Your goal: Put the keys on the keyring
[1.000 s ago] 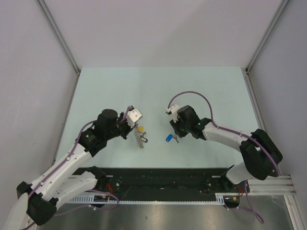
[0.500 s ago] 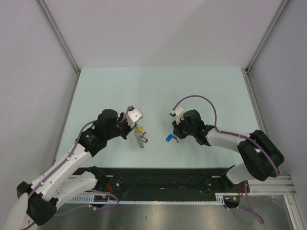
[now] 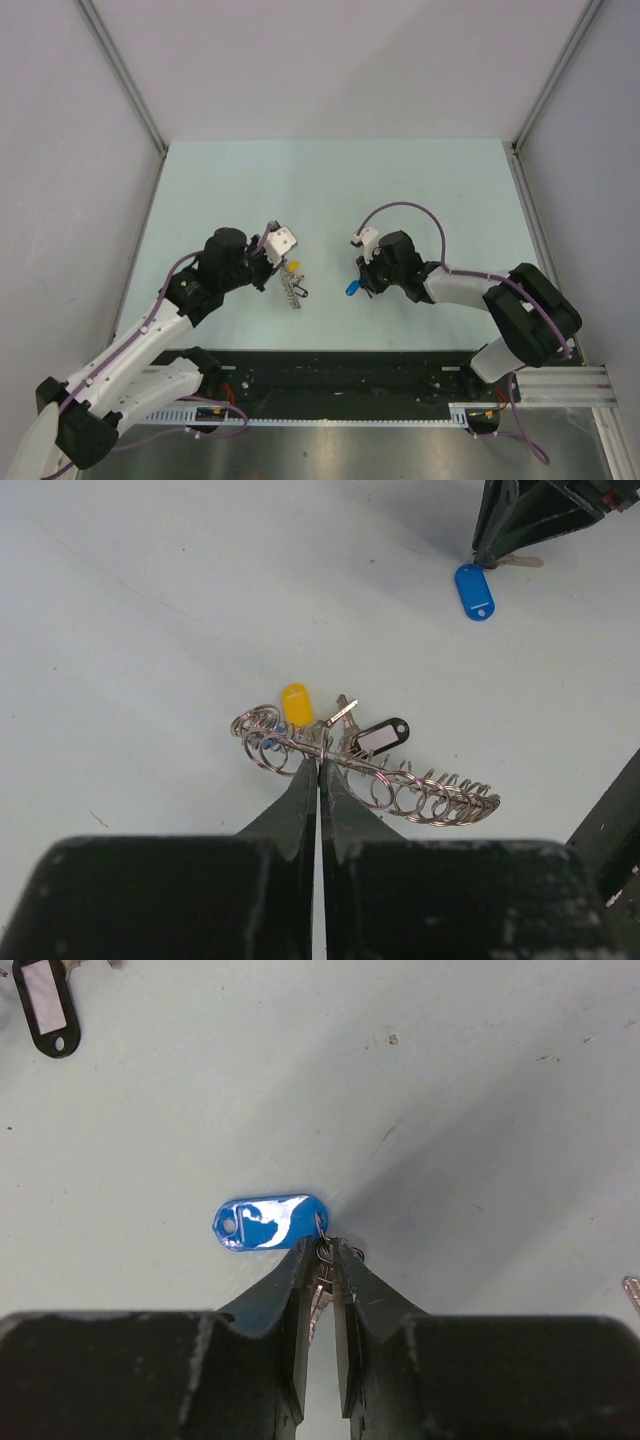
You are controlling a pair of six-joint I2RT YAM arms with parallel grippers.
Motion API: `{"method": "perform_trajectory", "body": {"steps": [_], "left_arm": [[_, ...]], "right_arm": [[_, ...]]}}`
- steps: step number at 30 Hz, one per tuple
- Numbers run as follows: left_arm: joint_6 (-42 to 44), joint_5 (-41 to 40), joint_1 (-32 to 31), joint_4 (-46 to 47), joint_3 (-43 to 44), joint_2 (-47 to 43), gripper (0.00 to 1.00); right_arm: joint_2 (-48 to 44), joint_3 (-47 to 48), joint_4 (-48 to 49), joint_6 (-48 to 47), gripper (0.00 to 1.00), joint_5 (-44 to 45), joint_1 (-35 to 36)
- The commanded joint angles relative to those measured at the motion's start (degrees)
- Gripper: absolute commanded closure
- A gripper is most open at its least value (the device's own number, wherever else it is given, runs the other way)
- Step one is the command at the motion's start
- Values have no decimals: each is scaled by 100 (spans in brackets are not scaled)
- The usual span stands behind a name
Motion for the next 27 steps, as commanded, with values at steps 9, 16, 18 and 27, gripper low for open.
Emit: {"method": "perform_trajectory", "body": {"steps": [9, 16, 18, 27], "left_arm": [[-51, 4, 5, 256, 28, -6, 100], [28, 170, 5, 291, -16, -41, 100], [125, 302, -4, 387, -77, -67, 100], [897, 1672, -65, 748, -376, -68, 100]], "right_arm": [[157, 67, 368, -25, 91, -54, -45], [-202, 75, 149, -52, 100, -106, -27], [-430, 102, 35, -104, 100, -89, 34], [-1863, 321, -624, -754, 100, 377, 825]]}}
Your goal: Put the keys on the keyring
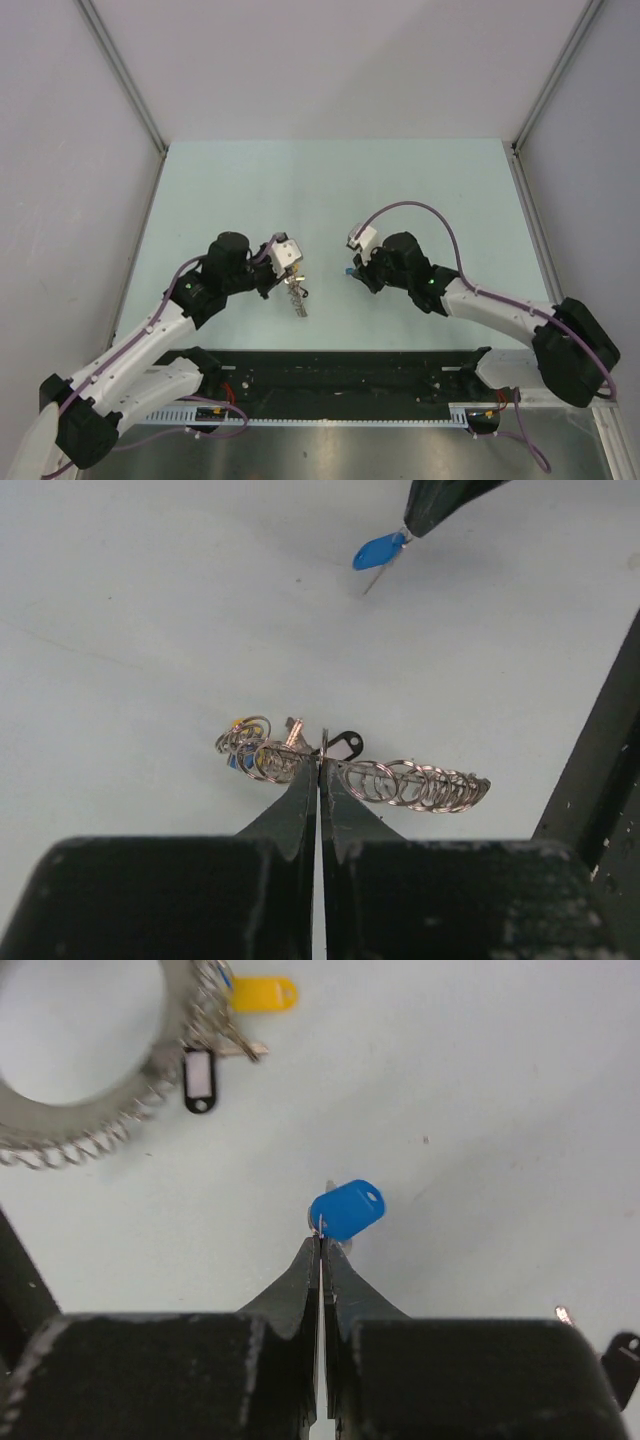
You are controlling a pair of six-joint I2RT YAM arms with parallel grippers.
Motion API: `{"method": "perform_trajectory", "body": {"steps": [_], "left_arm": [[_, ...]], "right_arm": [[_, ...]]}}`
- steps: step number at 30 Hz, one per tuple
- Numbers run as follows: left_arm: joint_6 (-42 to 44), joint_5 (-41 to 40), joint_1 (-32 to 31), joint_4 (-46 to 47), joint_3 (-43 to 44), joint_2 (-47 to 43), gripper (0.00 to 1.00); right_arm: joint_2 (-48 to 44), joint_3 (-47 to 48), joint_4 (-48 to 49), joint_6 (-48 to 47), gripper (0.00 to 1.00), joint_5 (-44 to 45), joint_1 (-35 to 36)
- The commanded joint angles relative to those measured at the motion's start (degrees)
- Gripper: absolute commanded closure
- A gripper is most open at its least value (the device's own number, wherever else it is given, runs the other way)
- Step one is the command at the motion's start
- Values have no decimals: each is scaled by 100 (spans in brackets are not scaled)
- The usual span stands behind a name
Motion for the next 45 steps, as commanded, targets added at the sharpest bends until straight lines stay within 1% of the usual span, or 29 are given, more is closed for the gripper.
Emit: {"method": "perform_trajectory", "body": {"steps": [1, 5, 9, 12, 14, 20, 26, 32, 41, 45], "left_arm": [[643, 884, -81, 447, -57, -67, 100], [950, 1438, -116, 517, 48, 73, 100], [1389, 1807, -134, 499, 215, 266, 100], [1513, 2097, -125, 560, 250, 372, 100], [1566, 2264, -134, 604, 268, 407, 100], [1549, 2589, -142, 727, 198, 425, 100], [1347, 2818, -134, 938, -4, 276, 99], [1031, 2994, -134, 1158, -57, 389, 100], [995, 3021, -134, 1044, 48, 636, 100], [978, 2977, -134, 991, 75, 662, 100]], "right_arm": [[-692, 273, -237, -501, 100, 106, 353], [-1429, 352, -423, -625, 100, -149, 520], [-1791, 519, -800, -651, 100, -570, 573], [-1906, 572, -889, -660, 100, -641, 599], [-1898, 572, -845, -678, 100, -676, 634], [-1687, 564, -511, -722, 100, -1142, 670], [-1432, 572, -212, -809, 100, -1485, 783], [-1353, 572, -142, -959, 100, -1231, 1030], [-1370, 564, -168, -1178, 100, -783, 1258], [-1344, 564, -159, -1223, 100, -721, 1303]]}}
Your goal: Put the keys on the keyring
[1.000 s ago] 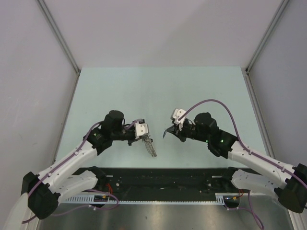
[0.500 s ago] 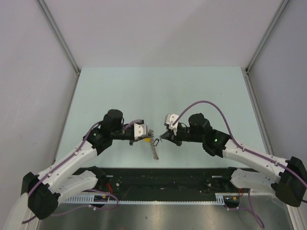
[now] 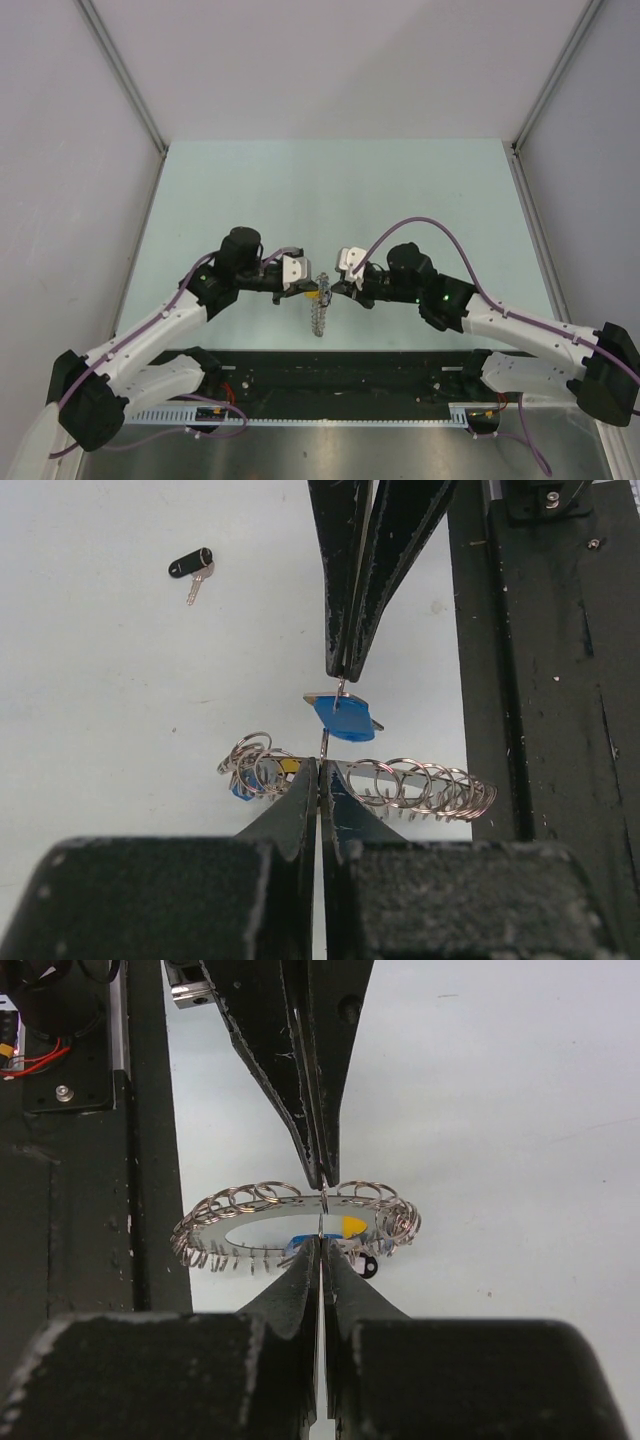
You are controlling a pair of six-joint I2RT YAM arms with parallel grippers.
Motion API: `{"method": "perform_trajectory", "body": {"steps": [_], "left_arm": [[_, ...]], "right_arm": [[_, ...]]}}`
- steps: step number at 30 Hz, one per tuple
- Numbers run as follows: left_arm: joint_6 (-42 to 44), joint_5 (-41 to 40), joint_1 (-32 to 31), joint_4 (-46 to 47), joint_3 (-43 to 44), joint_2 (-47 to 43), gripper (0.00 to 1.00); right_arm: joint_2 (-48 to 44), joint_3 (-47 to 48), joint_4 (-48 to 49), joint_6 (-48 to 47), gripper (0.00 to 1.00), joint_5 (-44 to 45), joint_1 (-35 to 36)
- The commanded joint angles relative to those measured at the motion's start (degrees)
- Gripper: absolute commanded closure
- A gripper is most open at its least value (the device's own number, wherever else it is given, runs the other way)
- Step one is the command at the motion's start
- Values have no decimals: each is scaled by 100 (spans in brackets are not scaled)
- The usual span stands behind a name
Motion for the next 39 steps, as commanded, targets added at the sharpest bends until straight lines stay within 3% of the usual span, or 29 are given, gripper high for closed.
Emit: {"method": "perform_trajectory", "body": {"steps": [1, 39], "left_arm": [[-37, 269, -37, 194, 149, 2, 100], [130, 444, -38, 71, 140, -42, 100]], "right_arm": [[22, 201, 239, -169, 100, 221, 87], [268, 403, 54, -371, 100, 503, 342]]}}
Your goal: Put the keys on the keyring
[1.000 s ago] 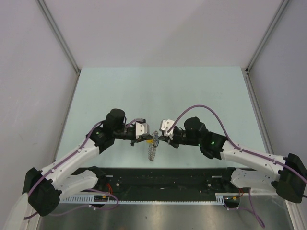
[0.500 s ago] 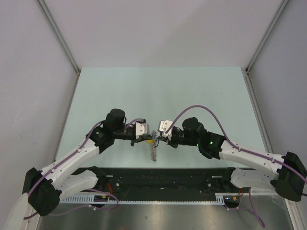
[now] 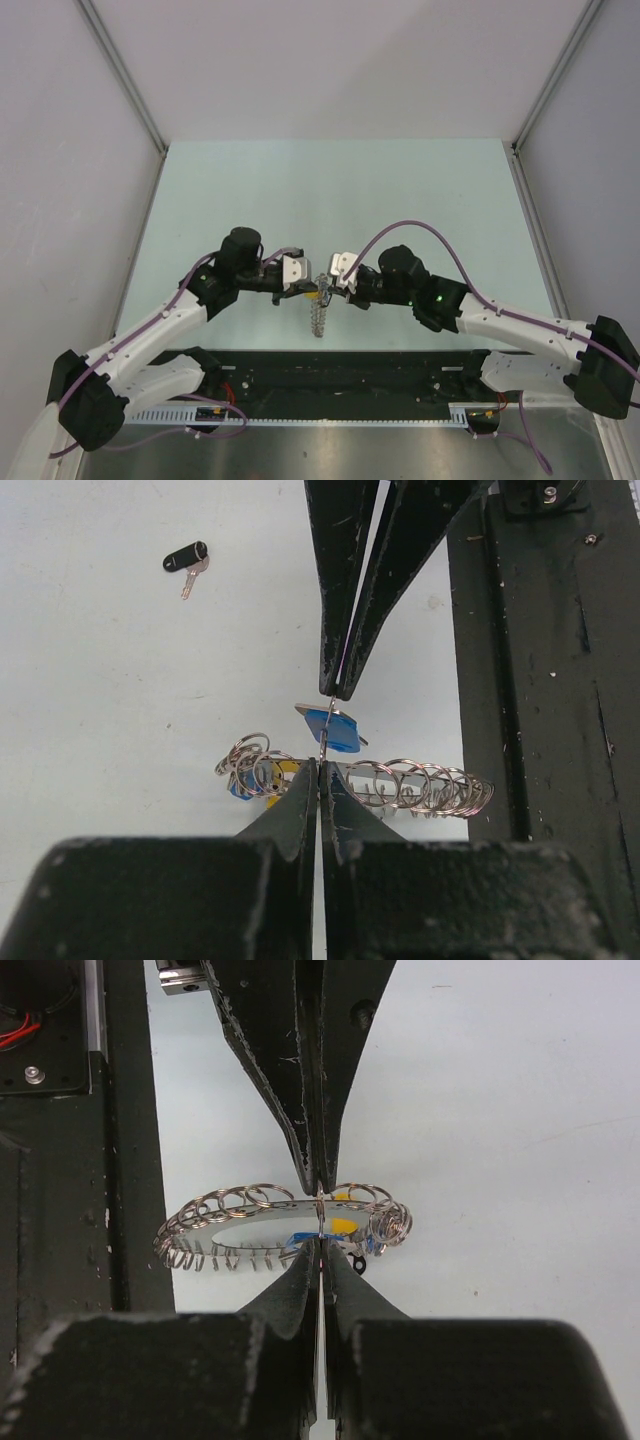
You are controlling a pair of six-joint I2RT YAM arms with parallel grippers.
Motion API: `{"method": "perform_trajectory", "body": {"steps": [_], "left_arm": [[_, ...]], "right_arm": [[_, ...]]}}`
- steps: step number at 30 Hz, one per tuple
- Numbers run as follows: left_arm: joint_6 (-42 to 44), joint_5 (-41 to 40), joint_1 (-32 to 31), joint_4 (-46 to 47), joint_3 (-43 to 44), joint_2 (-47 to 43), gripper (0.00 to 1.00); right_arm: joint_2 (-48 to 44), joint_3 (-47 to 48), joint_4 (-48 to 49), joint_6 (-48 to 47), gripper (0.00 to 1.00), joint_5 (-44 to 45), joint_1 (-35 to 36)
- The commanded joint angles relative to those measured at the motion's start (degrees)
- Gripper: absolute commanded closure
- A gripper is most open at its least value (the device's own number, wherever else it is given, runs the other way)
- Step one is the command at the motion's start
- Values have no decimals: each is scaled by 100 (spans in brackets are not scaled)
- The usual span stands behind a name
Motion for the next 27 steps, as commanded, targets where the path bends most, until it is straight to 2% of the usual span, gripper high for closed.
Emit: {"method": "perform_trajectory", "body": {"steps": [1, 17, 27], "left_arm": [[130, 455, -38, 130, 140, -55, 100], [245, 640, -99, 50, 123, -99, 100], [86, 430, -143, -28, 210, 24, 100]], "right_arm": [[72, 307, 85, -87, 100, 98, 91], [265, 403, 129, -105, 100, 213, 214], [213, 438, 216, -114, 100, 186, 232]]}}
